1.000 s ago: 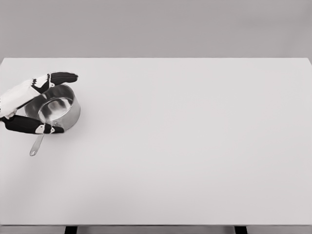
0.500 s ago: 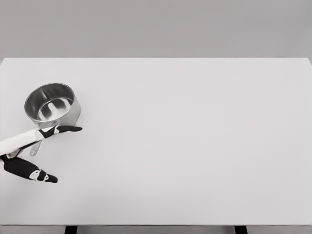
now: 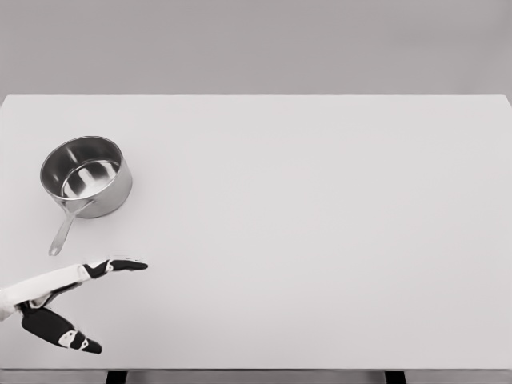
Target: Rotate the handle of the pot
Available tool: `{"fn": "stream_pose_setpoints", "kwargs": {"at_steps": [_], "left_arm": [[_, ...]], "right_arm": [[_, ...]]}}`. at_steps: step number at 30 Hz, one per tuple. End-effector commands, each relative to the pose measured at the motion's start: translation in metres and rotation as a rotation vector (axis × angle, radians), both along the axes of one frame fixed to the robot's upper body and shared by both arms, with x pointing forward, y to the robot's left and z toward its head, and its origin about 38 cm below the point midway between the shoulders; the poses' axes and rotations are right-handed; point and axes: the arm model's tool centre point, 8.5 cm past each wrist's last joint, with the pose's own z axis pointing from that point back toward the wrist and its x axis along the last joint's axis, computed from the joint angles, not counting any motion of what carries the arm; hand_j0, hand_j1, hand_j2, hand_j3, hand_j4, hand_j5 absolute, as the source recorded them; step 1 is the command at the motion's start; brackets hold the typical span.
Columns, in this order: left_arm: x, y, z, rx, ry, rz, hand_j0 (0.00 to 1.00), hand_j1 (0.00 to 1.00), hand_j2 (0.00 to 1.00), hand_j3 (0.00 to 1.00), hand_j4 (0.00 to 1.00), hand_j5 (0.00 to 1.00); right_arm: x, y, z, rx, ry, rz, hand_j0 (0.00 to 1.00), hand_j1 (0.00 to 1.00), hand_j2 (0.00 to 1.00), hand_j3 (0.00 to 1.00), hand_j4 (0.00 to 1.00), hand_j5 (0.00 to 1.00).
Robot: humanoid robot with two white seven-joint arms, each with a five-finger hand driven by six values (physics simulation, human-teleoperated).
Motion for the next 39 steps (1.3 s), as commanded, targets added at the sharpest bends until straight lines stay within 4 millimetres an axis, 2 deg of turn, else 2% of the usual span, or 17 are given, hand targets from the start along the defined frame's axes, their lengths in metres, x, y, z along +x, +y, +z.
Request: {"fn": "stream_pose_setpoints", "kwargs": {"at_steps": [1, 7, 30, 39], "left_arm": [[-0.001, -0.001, -0.001, -0.027, 0.016, 0.012, 1.00, 1.00, 1.00, 1.00, 1.00, 1.00], [0.003, 0.000, 0.004, -0.152, 0.058, 0.077, 1.00, 1.00, 1.00, 1.00, 1.00, 1.00], [0.006, 0.001, 0.005, -0.152, 0.051, 0.082, 1.00, 1.00, 1.00, 1.00, 1.00, 1.00], [0.011, -0.002, -0.006, -0.166, 0.077, 0.121, 1.00, 1.00, 1.00, 1.00, 1.00, 1.00]], "right_arm": [[0.000, 0.000, 0.000, 0.000, 0.001, 0.000, 1.00, 1.00, 1.00, 1.00, 1.00, 1.00], [-0.001, 0.000, 0.000, 0.001, 0.002, 0.000, 1.00, 1.00, 1.00, 1.00, 1.00, 1.00], [0.000, 0.000, 0.000, 0.000, -0.001, 0.001, 1.00, 1.00, 1.00, 1.00, 1.00, 1.00], [0.000, 0.000, 0.000, 0.000, -0.001, -0.001, 1.00, 1.00, 1.00, 1.00, 1.00, 1.00]]}}
